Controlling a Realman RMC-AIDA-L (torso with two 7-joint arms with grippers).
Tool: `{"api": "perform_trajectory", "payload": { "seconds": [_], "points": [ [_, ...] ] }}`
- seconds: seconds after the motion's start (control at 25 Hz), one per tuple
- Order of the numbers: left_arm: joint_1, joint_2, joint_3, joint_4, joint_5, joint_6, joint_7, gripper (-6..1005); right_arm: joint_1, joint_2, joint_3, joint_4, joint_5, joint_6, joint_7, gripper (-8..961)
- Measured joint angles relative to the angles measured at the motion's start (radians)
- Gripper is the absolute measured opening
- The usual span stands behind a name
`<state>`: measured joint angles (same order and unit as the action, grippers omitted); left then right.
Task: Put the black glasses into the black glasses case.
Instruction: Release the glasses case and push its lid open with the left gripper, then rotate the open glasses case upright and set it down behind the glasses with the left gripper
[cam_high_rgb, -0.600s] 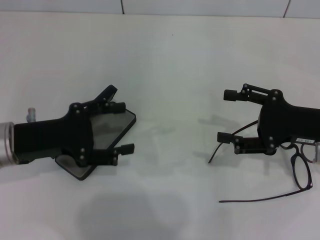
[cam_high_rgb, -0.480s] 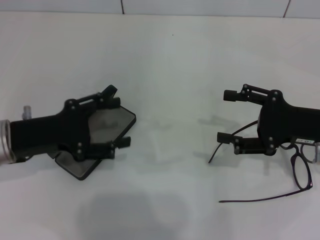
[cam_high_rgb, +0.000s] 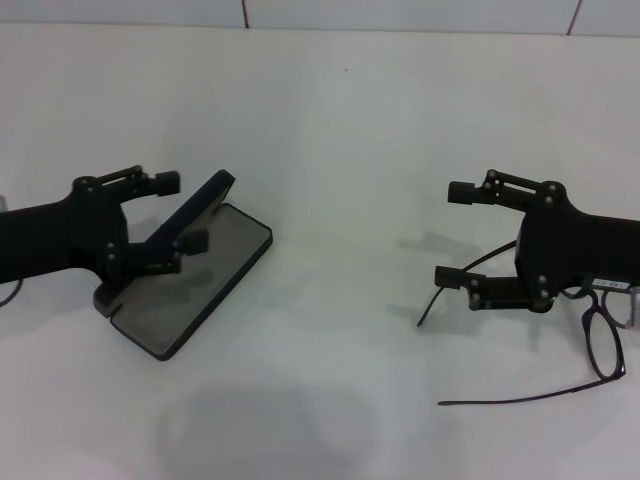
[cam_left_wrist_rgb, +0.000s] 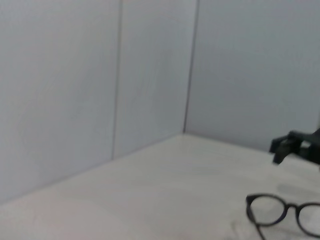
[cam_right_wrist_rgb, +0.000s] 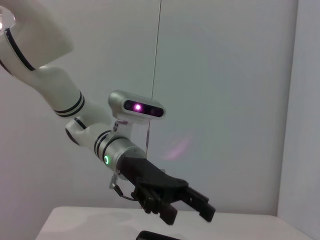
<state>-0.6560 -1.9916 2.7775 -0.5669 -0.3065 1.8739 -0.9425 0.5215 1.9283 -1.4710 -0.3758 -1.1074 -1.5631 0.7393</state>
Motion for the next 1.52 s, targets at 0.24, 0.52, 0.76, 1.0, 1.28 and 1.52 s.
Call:
{"api": "perform_trajectory", "payload": {
  "seconds": [0.24, 0.52, 0.76, 1.0, 1.28, 1.52],
  "points": [
    [-0.027, -0.088, 0.067, -0.211, -0.006, -0.044, -0.119, 875, 0.000, 0.001, -0.003, 0.000, -0.005, 0.005, 0.000, 840],
    [-0.035, -0.098, 0.068, -0.232, 0.000, -0.143, -0.185, 737, 0.001, 0.004, 0.000, -0.001, -0.024, 0.009, 0.000, 840],
    [-0.038, -0.100, 0.068, -0.232, 0.030, -0.170, -0.183, 626, 0.000, 0.005, 0.000, -0.002, -0.025, 0.009, -0.001, 840],
    [-0.043, -0.098, 0.068, -0.231, 0.037, -0.170, -0.180, 513, 0.000, 0.006, -0.001, -0.002, -0.025, 0.011, -0.001, 839],
    [-0.071, -0.092, 0.068, -0.208, 0.039, -0.197, -0.170, 408, -0.002, 0.016, -0.006, -0.047, -0.134, 0.001, -0.002, 839],
    [-0.125, -0.091, 0.068, -0.192, 0.039, -0.239, -0.149, 299, -0.012, 0.047, -0.006, -0.100, -0.240, -0.006, 0.000, 839]
  ]
}}
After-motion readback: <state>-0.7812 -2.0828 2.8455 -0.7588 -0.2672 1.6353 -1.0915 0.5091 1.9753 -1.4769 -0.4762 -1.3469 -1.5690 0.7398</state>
